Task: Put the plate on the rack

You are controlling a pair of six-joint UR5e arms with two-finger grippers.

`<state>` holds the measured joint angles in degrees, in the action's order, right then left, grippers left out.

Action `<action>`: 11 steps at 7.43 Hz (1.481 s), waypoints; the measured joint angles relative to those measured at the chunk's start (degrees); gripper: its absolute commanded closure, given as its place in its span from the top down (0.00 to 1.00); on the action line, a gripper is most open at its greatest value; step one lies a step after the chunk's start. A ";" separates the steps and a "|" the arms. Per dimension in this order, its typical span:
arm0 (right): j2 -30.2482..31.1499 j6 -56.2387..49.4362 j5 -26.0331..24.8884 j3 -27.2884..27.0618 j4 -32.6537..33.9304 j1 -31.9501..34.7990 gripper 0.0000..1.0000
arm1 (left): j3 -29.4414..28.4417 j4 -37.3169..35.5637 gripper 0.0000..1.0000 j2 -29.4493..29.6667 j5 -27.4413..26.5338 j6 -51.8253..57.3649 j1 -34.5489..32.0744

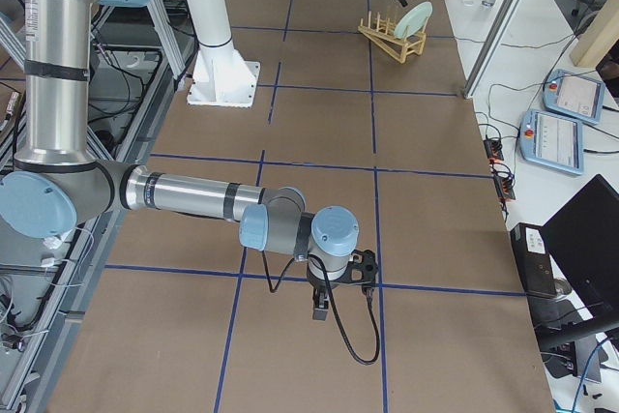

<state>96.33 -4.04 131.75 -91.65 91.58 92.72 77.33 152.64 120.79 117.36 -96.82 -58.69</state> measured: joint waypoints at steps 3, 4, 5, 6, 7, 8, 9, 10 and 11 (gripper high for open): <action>0.00 0.00 0.00 0.01 0.00 -0.01 1.00 | 10.33 -19.50 1.00 -12.79 7.26 29.34 -2.59; 0.00 0.00 0.00 0.00 0.00 -0.02 1.00 | 11.43 -22.35 1.00 -17.11 7.50 39.97 -4.02; 0.00 0.00 0.00 -0.01 0.00 -0.03 1.00 | 11.75 -24.22 1.00 -21.21 7.58 50.84 -6.24; 0.00 0.00 0.00 -0.02 0.00 -0.03 1.00 | 11.93 -27.19 1.00 -24.23 7.63 61.85 -9.11; 0.00 0.00 0.00 -0.02 0.00 -0.02 1.00 | 12.10 -31.62 1.00 -25.81 7.71 71.89 -12.34; 0.00 0.00 0.00 -0.01 0.00 -0.01 1.00 | 12.16 -36.80 1.00 -26.51 7.96 80.30 -16.12; 0.00 0.00 0.00 0.02 0.00 -0.02 1.00 | 12.16 -42.85 1.00 -26.52 8.33 87.94 -20.30; 0.00 0.00 0.00 0.04 0.00 -0.02 1.00 | 12.17 -49.25 1.00 -25.91 8.56 95.17 -24.04; 0.00 0.00 0.00 0.03 0.00 -0.03 1.00 | 12.19 -54.39 1.00 -25.06 9.14 100.32 -27.16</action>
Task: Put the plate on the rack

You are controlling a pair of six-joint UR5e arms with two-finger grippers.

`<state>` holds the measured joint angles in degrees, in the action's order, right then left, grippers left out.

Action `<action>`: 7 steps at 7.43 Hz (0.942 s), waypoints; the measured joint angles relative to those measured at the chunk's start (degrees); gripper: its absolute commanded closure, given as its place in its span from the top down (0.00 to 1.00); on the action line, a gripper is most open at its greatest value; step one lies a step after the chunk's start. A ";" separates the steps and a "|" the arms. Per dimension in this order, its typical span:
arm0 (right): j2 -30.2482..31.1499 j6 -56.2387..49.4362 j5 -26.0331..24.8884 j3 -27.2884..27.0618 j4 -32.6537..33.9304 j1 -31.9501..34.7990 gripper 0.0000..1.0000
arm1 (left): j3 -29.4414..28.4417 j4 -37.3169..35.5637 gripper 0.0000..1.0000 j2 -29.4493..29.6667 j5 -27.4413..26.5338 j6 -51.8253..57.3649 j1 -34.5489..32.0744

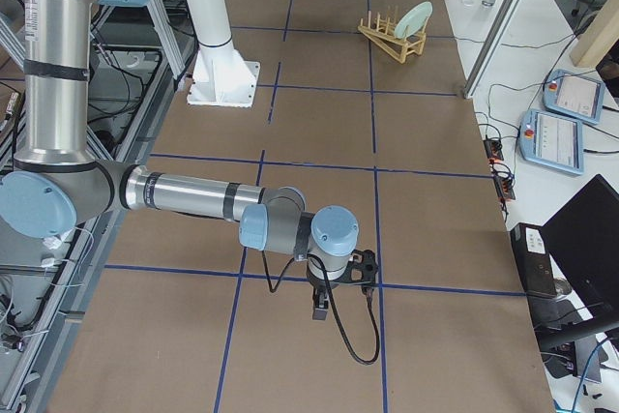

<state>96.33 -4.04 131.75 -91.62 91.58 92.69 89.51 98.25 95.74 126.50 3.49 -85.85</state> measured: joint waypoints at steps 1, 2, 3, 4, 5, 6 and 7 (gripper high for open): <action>0.00 0.00 0.00 0.00 0.00 0.00 1.00 | -0.10 -2.99 1.00 0.38 2.39 2.62 -2.71; 0.00 0.00 0.00 -0.01 0.00 0.01 1.00 | -0.45 -4.21 1.00 0.22 6.42 3.46 -4.38; 0.00 0.00 0.00 0.00 0.00 0.01 1.00 | -0.90 -4.48 1.00 0.02 9.42 3.80 -5.09; 0.00 0.00 0.00 0.02 0.00 0.00 1.00 | -1.08 -4.24 1.00 -0.37 10.66 4.10 -5.39; 0.00 0.00 0.00 0.03 0.00 0.02 1.00 | -1.05 -3.59 1.00 -0.99 10.98 4.27 -5.50; 0.00 0.00 0.00 0.03 0.00 0.02 1.00 | -1.15 -2.83 1.00 -1.64 11.00 4.27 -5.53; 0.00 0.00 0.00 0.03 0.00 0.02 1.00 | -1.31 -2.42 1.00 -2.27 10.98 4.21 -5.55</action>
